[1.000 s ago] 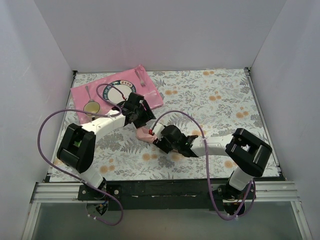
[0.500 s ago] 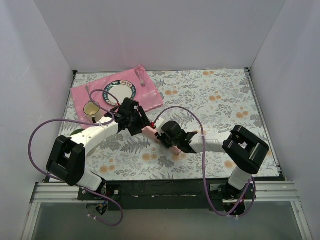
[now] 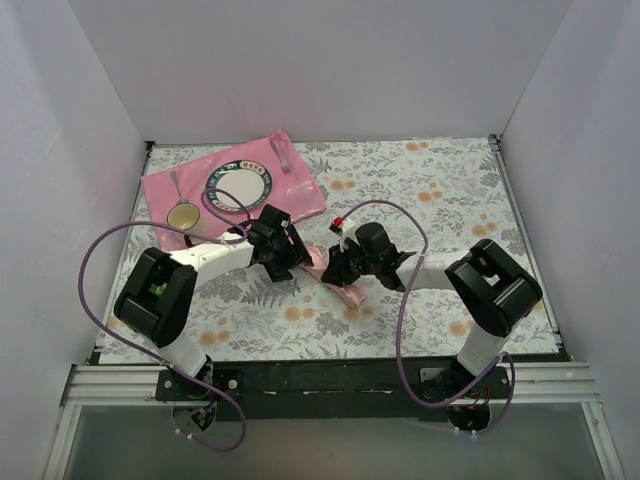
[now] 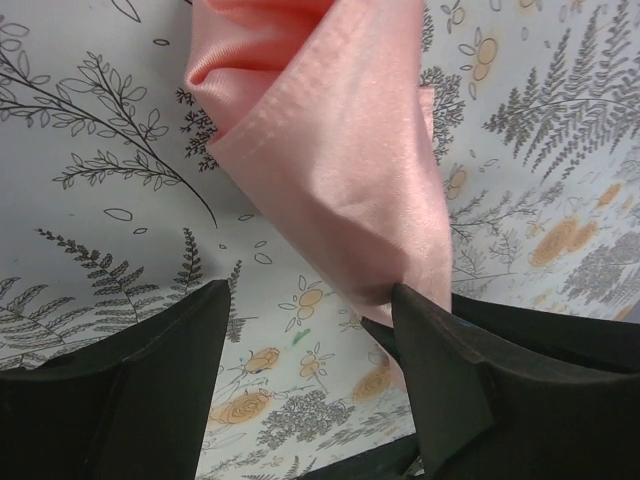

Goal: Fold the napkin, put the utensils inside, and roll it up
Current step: Roll the napkin with the utensil

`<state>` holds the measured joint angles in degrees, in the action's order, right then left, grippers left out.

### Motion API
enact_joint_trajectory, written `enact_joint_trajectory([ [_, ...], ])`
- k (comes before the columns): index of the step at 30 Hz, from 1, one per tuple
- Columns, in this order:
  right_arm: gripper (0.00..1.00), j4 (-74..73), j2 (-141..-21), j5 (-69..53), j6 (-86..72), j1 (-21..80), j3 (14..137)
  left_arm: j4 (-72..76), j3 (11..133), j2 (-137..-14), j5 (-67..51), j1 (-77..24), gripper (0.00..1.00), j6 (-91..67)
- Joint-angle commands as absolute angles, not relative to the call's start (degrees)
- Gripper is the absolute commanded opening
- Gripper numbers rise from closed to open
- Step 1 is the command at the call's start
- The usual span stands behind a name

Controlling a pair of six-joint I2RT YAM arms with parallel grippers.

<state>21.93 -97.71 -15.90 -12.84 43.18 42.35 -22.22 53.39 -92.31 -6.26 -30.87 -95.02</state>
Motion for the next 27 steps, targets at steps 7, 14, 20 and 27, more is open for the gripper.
enact_joint_trajectory([
  [7,0.24,43.2,-107.22,-43.76,-33.81,34.9,35.43,-19.16,57.39,-97.55,2.89,-35.24,0.65,-96.42],
  [14,0.24,57.73,-112.41,-50.97,-45.15,32.17,32.35,-18.37,60.11,-99.93,8.26,-37.44,0.6,-96.59],
  [20,0.34,50.24,-111.89,-51.42,-42.64,31.29,33.56,-18.98,63.19,-101.86,9.41,-38.14,0.4,-95.98],
  [27,0.52,10.97,-102.76,-36.6,-19.36,31.29,45.23,-20.13,63.9,-101.42,7.3,-38.76,0.24,-95.01],
])
